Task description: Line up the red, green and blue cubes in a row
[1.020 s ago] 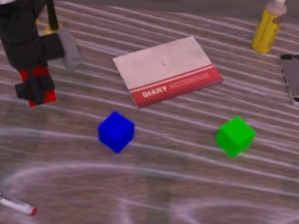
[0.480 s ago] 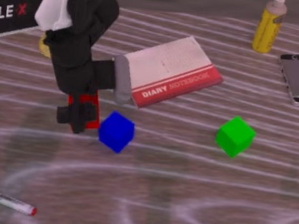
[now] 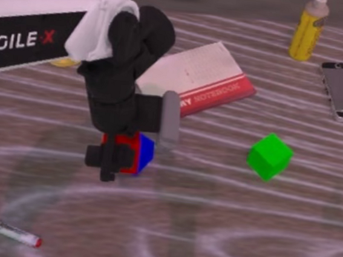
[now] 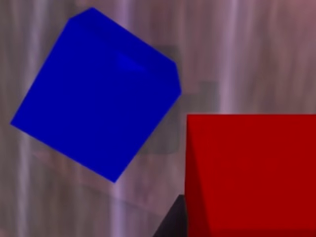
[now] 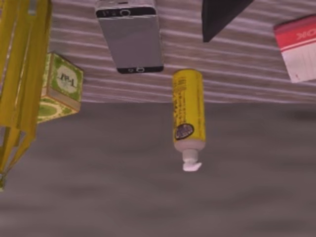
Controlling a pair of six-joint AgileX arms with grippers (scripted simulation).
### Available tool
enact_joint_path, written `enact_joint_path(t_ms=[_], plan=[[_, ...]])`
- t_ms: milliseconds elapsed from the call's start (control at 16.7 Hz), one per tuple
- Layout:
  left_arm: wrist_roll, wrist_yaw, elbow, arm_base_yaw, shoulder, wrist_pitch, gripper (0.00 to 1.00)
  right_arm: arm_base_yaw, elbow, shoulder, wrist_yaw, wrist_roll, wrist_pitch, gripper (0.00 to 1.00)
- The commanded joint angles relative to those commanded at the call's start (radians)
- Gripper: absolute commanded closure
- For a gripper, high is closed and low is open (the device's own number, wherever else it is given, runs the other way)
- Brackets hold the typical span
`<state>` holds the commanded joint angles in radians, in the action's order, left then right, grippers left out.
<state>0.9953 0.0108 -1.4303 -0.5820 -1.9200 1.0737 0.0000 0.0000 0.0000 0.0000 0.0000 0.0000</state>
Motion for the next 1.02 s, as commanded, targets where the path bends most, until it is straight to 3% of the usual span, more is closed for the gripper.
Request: enact_joint_path(t_ms=[240,600,840,1020], plan=[[0.0,0.0,0.022,0.001,-0.02,-0.042,1.0,0.0,0.0,0.0,0.0,0.0,0.0,0.0],[-0.006,0.001,0.139,-0.007,-0.101,-0.243,1.0,0.0,0.0,0.0,0.0,0.0,0.0,0.0],[-0.006,0.001,0.145,-0.007,-0.106,-0.251,1.0,0.0,0.0,0.0,0.0,0.0,0.0,0.0],[-0.006,0.001,0.145,-0.007,-0.106,-0.251,0.77,0.0,0.0,0.0,0.0,0.0,0.0,0.0]])
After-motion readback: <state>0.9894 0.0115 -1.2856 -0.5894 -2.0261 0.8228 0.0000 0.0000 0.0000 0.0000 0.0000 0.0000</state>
